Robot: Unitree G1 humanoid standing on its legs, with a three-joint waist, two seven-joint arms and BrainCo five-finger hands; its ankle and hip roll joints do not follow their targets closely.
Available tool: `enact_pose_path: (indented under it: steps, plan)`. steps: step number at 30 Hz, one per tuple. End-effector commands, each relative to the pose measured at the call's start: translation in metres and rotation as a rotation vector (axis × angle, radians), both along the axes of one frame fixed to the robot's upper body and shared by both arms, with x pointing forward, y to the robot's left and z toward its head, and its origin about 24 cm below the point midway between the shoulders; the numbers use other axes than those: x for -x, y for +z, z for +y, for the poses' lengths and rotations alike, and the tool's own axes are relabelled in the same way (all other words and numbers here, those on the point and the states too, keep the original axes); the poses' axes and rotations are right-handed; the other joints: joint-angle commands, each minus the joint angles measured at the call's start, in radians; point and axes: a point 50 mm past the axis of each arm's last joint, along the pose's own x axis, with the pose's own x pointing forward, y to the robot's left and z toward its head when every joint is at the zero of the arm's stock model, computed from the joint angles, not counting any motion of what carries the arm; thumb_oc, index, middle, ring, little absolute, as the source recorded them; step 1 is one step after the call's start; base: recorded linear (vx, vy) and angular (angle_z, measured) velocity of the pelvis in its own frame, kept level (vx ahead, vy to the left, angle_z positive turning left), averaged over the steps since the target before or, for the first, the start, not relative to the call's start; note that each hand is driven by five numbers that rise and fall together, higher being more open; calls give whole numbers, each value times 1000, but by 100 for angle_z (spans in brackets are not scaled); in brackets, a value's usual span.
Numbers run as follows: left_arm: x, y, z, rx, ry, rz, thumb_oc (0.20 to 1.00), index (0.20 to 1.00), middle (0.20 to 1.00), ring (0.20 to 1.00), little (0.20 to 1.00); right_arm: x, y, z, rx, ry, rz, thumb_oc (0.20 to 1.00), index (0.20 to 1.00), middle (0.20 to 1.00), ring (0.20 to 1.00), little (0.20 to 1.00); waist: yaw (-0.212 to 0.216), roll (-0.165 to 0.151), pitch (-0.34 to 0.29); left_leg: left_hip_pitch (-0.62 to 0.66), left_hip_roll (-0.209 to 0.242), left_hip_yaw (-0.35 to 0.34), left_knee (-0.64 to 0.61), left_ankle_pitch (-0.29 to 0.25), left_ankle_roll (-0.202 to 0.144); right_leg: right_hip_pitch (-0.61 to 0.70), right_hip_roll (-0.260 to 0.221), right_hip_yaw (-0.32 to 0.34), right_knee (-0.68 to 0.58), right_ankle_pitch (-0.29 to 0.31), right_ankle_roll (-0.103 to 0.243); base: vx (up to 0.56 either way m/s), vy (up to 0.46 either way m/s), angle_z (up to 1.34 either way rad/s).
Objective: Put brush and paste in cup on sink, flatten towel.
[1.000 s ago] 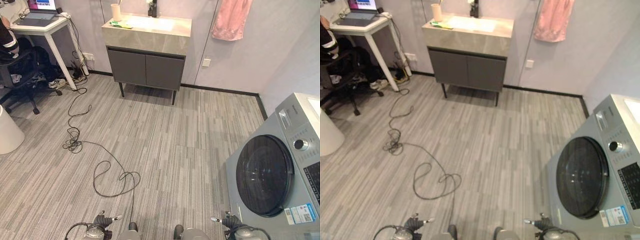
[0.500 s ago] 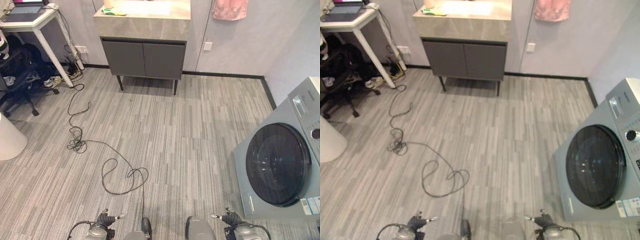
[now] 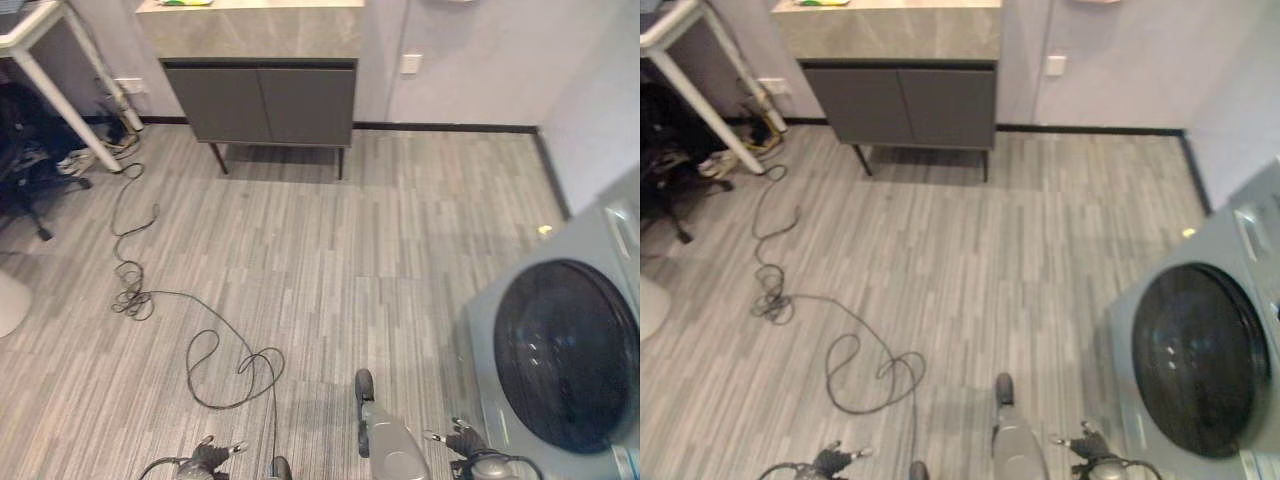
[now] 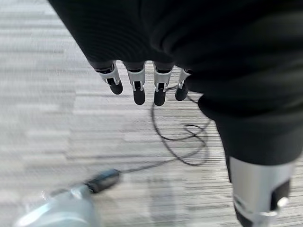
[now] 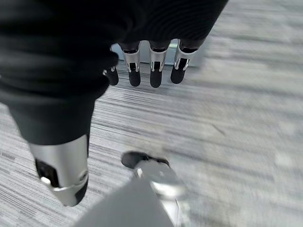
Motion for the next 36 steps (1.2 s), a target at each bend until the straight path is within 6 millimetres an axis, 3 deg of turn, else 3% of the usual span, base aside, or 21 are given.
enact_pose_path:
  steps: [1,2,4,6,8,10,12,16,20,21,22,23,26,27,28,30,31,32,33,34,36]
  plan:
    - [-24,9,8,-4,-3,-72,1000,1000,1000,1000,1000,-15,11,-17,86,54,-29,1000,1000,1000,1000,1000,21,-31,43,0,-23,99,316,246,73,-3,19,41,20,-9,-5,279,-437,10]
    - [-24,9,8,-5,-3,-72,1000,1000,1000,1000,1000,-15,11,-16,86,54,-29,1000,1000,1000,1000,1000,19,-35,41,-2,-27,99,313,249,74,-6,15,41,20,-9,-4,410,-309,2]
    - [-36,13,6,3,26,-125,1000,1000,1000,1000,1000,-13,12,-23,118,52,-16,1000,1000,1000,1000,1000,49,-40,32,-138,23,285,161,198,75,99,9,11,-1,-67,4,575,-254,20]
    - [-37,14,7,-5,33,-134,1000,1000,1000,1000,1000,-14,13,-23,122,58,-20,1000,1000,1000,1000,1000,55,-31,28,-168,2,315,29,190,83,115,15,4,-5,-84,16,331,-29,12]
    - [-37,14,7,-3,38,-135,1000,1000,1000,1000,1000,-16,14,-23,129,73,-24,1000,1000,1000,1000,1000,62,-34,26,-181,-21,299,-24,178,96,140,12,16,-12,-89,23,319,44,-9]
    - [-27,11,7,-4,59,-109,1000,1000,1000,1000,1000,-14,12,-20,143,123,-10,1000,1000,1000,1000,1000,93,-4,18,-205,-78,229,-325,247,100,207,36,43,-32,-119,44,518,114,-31]
    - [-23,9,6,-2,76,-99,1000,1000,1000,1000,1000,-15,12,-18,152,145,-13,1000,1000,1000,1000,1000,108,10,18,-235,-48,210,-470,295,85,249,39,63,-30,-155,51,457,96,-53]
    - [-4,4,12,-9,119,-45,1000,1000,1000,1000,1000,-6,5,-10,138,188,36,1000,1000,1000,1000,1000,124,11,-28,-242,58,322,-475,358,67,351,17,104,6,-249,64,655,217,-85]
    - [-3,5,16,-19,123,-45,1000,1000,1000,1000,1000,-2,2,-6,119,174,54,1000,1000,1000,1000,1000,137,-16,-55,-245,13,332,-410,339,95,373,-49,119,58,-252,96,410,270,-15]
    - [-5,6,19,-30,98,-45,1000,1000,1000,1000,1000,3,0,-4,107,173,70,1000,1000,1000,1000,1000,134,-40,-63,-244,-16,355,-356,290,121,349,-95,127,130,-179,124,372,285,-23]
    - [-5,6,19,-30,98,-45,1000,1000,1000,1000,1000,3,0,-4,106,173,70,1000,1000,1000,1000,1000,135,-40,-64,-245,-17,356,-355,289,121,348,-96,128,130,-179,124,461,431,-30]
    - [-12,9,21,-42,56,-60,1000,1000,1000,1000,1000,4,-2,-2,99,185,81,1000,1000,1000,1000,1000,136,-53,-65,-225,-63,363,-346,242,155,308,-136,145,242,-20,142,230,243,-36]
    - [-21,13,23,-53,23,-82,1000,1000,1000,1000,1000,-2,0,-1,100,196,67,1000,1000,1000,1000,1000,133,-45,-47,-197,-97,358,-345,200,187,238,-156,160,372,78,137,247,344,7]
    - [-33,18,26,-69,-11,-110,1000,1000,1000,1000,1000,-13,4,3,98,209,30,1000,1000,1000,1000,1000,118,-27,-8,-166,-116,343,-348,177,211,160,-137,166,504,127,126,397,488,76]
    - [-37,19,28,-87,-39,-108,1000,1000,1000,1000,1000,-20,5,6,85,208,1,1000,1000,1000,1000,1000,86,-10,10,-124,-131,319,-365,151,216,88,-40,215,524,42,113,320,364,77]
    - [-40,21,31,-100,-40,-117,1000,1000,1000,1000,1000,-23,6,9,75,209,-16,1000,1000,1000,1000,1000,74,-4,25,-91,-141,297,-386,140,221,19,-13,202,534,-36,105,253,201,82]
    - [-39,22,34,-108,-30,-115,1000,1000,1000,1000,1000,-24,6,10,72,207,-24,1000,1000,1000,1000,1000,72,0,28,-63,-145,306,-397,133,218,9,-39,138,473,-68,103,537,277,68]
    - [-39,21,31,-95,-33,-110,1000,1000,1000,1000,1000,-31,9,12,65,206,-55,1000,1000,1000,1000,1000,32,11,51,21,-170,264,-422,105,208,-106,53,120,371,-108,99,436,181,40]
    - [-39,21,31,-95,-33,-110,1000,1000,1000,1000,1000,-31,9,12,65,206,-55,1000,1000,1000,1000,1000,33,12,50,18,-169,265,-422,106,207,-107,54,120,368,-105,98,673,132,47]
    - [-41,20,27,-94,-60,-106,1000,1000,1000,1000,1000,-32,10,12,70,207,-64,1000,1000,1000,1000,1000,10,-9,48,87,-211,245,-442,71,202,-133,61,61,191,-43,109,353,27,61]
    - [-40,19,23,-92,-91,-92,1000,1000,1000,1000,1000,-29,10,11,71,205,-57,1000,1000,1000,1000,1000,-1,-11,44,120,-226,227,-445,50,201,-147,55,35,168,-15,113,453,1,90]
